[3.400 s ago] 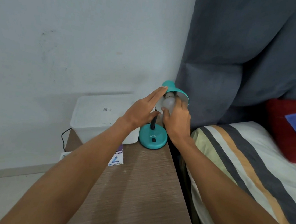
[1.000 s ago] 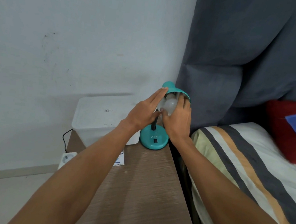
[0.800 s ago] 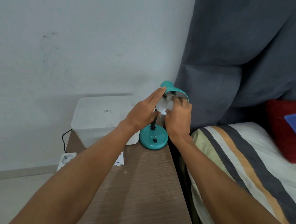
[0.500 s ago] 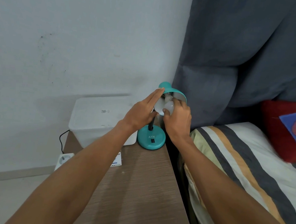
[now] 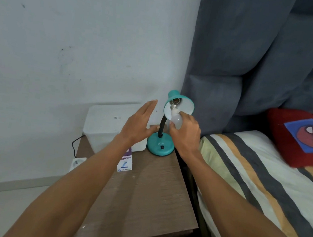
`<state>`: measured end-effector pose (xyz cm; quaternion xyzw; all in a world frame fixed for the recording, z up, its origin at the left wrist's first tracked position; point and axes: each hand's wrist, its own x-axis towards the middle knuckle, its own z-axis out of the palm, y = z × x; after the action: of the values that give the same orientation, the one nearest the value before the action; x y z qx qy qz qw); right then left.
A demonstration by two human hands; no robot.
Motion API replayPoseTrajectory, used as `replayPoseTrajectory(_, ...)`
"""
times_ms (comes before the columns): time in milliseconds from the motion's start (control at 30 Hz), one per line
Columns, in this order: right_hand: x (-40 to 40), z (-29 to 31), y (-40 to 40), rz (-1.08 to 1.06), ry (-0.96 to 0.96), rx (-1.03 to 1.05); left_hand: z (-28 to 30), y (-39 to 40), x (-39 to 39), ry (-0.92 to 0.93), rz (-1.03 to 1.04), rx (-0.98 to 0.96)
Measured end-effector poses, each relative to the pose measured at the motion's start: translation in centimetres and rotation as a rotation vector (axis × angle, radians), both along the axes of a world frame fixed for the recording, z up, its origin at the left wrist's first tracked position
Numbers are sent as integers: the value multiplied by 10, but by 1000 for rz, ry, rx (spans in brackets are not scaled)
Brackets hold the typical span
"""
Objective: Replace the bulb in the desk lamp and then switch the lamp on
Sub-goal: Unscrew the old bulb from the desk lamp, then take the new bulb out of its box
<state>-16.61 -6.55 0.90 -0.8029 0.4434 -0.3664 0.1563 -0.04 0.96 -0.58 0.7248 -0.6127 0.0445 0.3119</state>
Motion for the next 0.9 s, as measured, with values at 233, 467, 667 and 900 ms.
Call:
replayPoseTrajectory(233, -4, -16, 49, 77, 11, 18, -43, 76, 9, 73, 149, 16)
replayPoseTrajectory(467, -2, -64, 81, 116, 135, 107, -86, 116, 11, 256, 252, 17)
replayPoseTrajectory(667, 5, -98, 85, 152, 261, 223, -116, 125, 25, 371, 279, 31)
replayPoseTrajectory(900, 26, -132, 75, 155, 343, 338, -135, 117, 38, 462, 240, 28)
